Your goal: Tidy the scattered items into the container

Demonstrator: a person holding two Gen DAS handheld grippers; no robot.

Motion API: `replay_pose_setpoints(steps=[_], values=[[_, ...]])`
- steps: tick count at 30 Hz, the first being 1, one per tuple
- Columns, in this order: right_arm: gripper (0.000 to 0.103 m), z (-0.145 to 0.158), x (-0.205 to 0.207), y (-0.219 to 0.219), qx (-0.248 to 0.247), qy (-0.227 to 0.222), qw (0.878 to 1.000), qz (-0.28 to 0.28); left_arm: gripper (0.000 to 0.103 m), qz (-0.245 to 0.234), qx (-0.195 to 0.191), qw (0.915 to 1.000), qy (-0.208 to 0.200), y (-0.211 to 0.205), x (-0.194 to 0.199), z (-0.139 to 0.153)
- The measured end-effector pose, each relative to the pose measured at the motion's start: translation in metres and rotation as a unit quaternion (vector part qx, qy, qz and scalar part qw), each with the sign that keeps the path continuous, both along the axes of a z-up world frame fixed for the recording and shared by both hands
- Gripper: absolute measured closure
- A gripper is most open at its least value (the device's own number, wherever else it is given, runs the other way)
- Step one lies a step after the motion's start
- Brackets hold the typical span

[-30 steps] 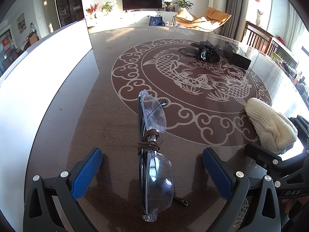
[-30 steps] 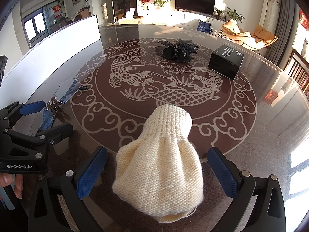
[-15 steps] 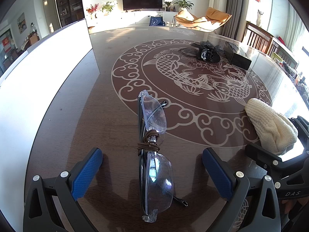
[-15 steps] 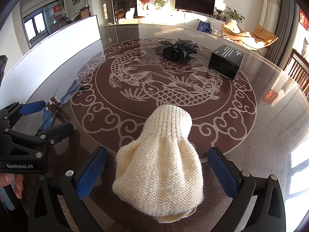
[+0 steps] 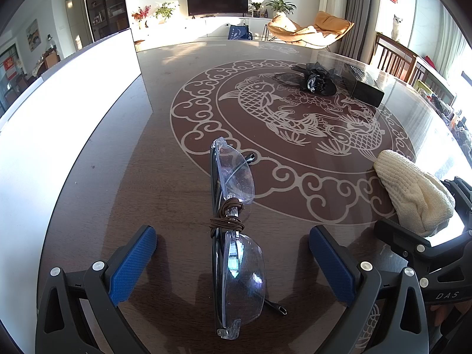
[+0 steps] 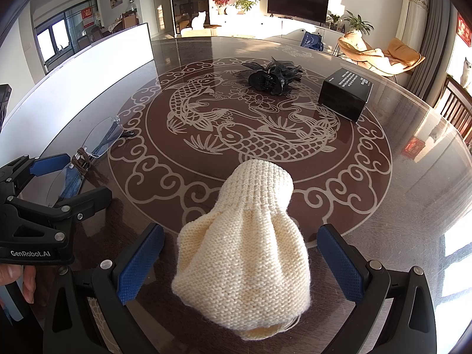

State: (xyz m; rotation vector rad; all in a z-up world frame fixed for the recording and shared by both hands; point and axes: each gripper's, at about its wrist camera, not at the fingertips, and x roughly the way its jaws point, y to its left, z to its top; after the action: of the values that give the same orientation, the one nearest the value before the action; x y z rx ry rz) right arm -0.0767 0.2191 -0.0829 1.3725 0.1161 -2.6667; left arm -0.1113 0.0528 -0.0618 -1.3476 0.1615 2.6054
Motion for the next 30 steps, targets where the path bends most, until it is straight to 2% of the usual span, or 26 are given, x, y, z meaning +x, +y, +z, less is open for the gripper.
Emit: replay_pose_setpoints(steps=[16,21,30], values=[[0.0,-0.0002,-0.0002,0.0,0.0,0.0,1.0,0.0,0.0,-0.001,0.0,1.0,-0.001,-0.0001,0.0002,0.0002],[0.0,-0.0002,-0.0002,0.0,0.0,0.0,1.0,0.0,0.0,-0.032,0.0,0.9994,-0.009,-0.004,0.0046,0.0004],[0.0,-0.0004,-0.0003,0.0,0.0,0.0,1.0,0.0,0.0,-0.026,-0.002,0.9997,-0.006,-0.0016,0.0042,-0.0007]])
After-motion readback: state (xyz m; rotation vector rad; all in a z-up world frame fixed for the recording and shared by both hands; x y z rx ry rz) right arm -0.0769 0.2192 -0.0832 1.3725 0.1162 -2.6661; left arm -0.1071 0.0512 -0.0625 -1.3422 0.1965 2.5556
